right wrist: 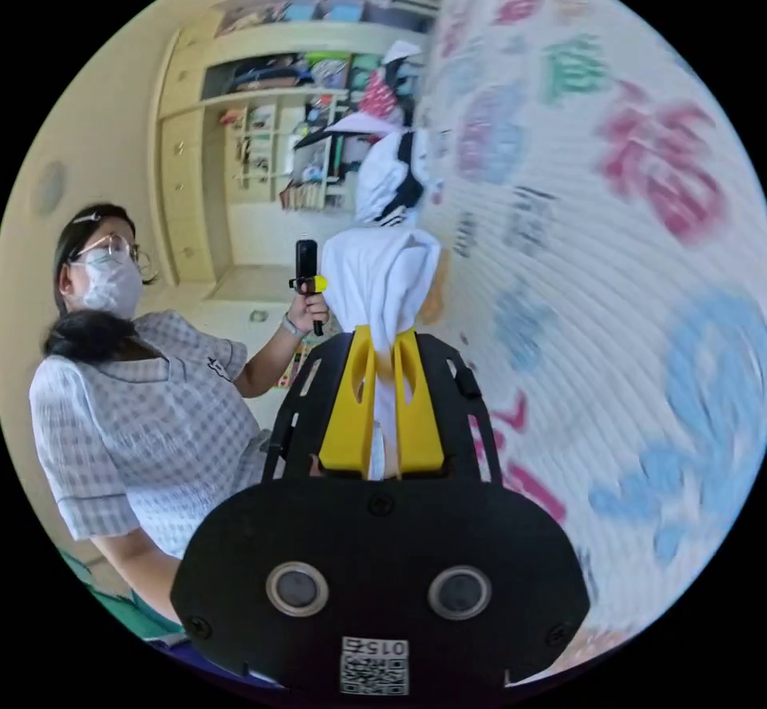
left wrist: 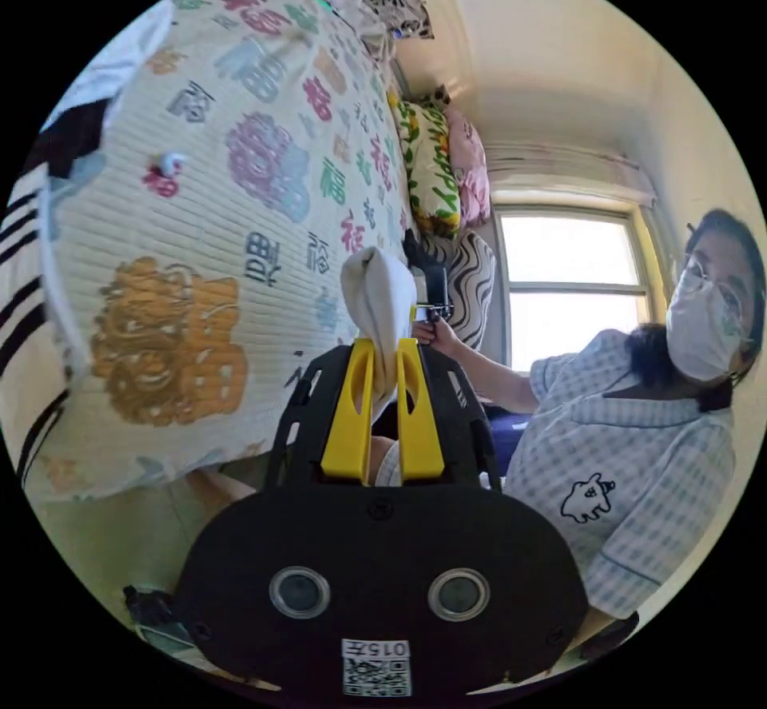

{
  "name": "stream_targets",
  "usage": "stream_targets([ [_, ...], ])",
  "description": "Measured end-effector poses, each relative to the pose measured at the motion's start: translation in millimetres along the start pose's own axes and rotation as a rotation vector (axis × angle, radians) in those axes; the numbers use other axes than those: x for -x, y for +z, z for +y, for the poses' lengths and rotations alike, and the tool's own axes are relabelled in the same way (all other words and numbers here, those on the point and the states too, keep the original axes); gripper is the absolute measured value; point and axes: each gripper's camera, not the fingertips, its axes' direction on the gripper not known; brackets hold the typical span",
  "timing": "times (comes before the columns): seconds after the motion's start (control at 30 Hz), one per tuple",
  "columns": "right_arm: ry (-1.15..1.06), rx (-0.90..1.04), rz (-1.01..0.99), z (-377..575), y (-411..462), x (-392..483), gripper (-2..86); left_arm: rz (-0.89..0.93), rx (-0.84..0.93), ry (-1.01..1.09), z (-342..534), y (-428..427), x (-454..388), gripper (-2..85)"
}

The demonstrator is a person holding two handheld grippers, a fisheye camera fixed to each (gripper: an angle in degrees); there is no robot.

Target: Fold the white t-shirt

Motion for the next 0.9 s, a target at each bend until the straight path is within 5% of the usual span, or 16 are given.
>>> stream_targets([
  [0.13,-0.205,0.187,-0.063,-112.3,126.9,43.0,3.8,-0.170,-0.160,-0.089,33.0,-126.3,4.7,4.5],
  [0.37,-0.107,0.364,0.077,-222.3,311.2,39.7,4.2,-0.636,-0.245,-0.306,46.7,-227.8,65.7,4.8],
  [0.53,-0.061,0.318,0.211,-239.0,347.1,40.1,4.9,-0.752,-0.240,-0.376,32.2,-202.6,82.5,5.6],
  [0.67,-0.166,0.232,0.426,-223.9,322.0,64.4,3.5,-1.083,-0.258,-0.352,24.8,-158.5,28.9,4.9],
  [0.77,-0.163,0.129,0.735,-195.9,291.2,90.0,0.9,-1.217,-0.202,-0.179,9.2,-88.5,-27.4,4.3],
  [0.9,0.070,0.069,1.194,-148.5,259.1,98.1,-0.3,-1.109,-0.049,-0.088,-35.4,61.4,-60.3,5.1],
])
